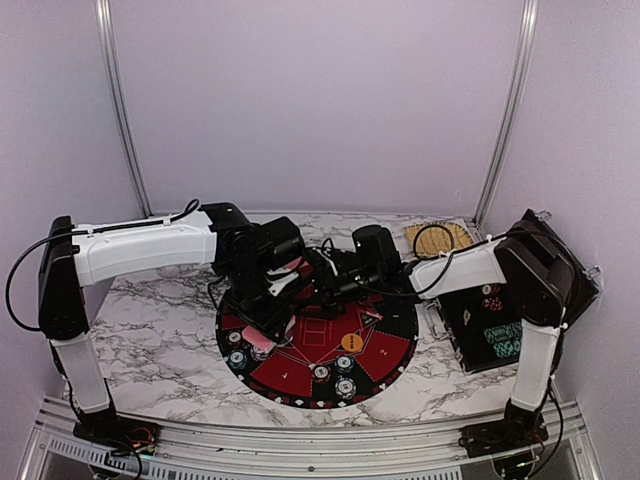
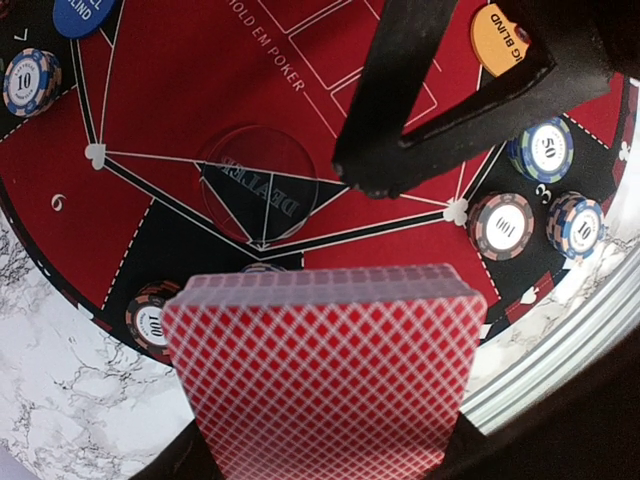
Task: Distribute texas hold em gaming equipment
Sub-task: Pass from the left arm to the right
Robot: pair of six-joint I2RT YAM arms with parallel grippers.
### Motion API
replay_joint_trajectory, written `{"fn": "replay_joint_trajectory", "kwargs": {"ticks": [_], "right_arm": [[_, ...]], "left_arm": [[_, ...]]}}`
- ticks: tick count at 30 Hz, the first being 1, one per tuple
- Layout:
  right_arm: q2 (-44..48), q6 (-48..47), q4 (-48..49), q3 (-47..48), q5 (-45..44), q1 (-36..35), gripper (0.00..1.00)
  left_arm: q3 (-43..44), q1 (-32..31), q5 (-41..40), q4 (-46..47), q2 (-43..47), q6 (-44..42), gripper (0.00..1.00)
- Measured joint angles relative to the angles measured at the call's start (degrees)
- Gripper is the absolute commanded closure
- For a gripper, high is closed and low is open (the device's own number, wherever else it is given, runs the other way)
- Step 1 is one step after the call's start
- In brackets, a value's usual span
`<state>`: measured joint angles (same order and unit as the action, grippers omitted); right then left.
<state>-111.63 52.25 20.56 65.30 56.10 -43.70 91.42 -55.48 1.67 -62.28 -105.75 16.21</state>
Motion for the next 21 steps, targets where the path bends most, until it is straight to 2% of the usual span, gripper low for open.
{"fn": "replay_joint_trajectory", "kwargs": {"ticks": [10,21], "right_arm": [[-2.49,3.61,4.07,-0.02,-0.22,-2.05,0.41],[-3.58,2.45,2.62,0.13,-2.03,-2.27,0.49]], "left_arm": [[1.09,-0.09,-0.20,0.00,0.02,-0.02,0.56],[1.49,-0.09,-0.24,0.00,0.02,0.00,0.56]]}}
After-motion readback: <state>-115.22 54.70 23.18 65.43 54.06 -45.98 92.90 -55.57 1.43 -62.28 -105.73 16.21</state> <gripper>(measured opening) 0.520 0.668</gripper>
